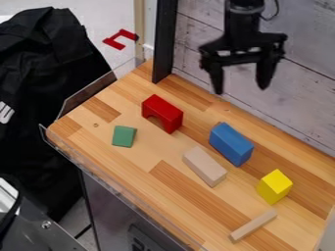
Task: Move the blue block to the top side of the table
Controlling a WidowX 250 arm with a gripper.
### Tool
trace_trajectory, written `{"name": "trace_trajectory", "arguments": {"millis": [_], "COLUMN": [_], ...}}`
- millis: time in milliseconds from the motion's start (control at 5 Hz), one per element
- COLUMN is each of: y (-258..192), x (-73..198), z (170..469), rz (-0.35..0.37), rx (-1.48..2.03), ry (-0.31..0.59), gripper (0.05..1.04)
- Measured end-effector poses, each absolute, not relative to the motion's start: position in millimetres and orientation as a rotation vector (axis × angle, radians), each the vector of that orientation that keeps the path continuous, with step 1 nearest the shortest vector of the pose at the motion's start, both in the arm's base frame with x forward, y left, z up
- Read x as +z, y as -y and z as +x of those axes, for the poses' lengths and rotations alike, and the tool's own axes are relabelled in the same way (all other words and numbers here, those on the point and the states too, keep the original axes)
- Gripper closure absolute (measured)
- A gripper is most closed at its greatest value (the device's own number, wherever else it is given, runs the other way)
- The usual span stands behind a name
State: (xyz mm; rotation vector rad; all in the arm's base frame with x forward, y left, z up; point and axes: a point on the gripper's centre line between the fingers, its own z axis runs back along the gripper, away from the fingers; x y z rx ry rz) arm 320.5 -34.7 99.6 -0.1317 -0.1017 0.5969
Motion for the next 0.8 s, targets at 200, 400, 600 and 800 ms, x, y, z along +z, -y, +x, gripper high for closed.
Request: {"name": "trace_trajectory", "arguments": {"millis": [200, 400, 600, 800], "y": [15.9, 4.6, 6.5, 13.0], "x": [103.0, 84.5, 65.9, 36.1], "z": [282.5, 272.2, 276.1, 286.0], "rz": [-0.049, 0.000, -0.018, -0.032], "rx": [0.323, 0.072, 0.005, -0.029], "ry": [0.143, 0.083, 0.066, 0.008], "gripper": [0.085, 0.085, 0.085, 0.085]}}
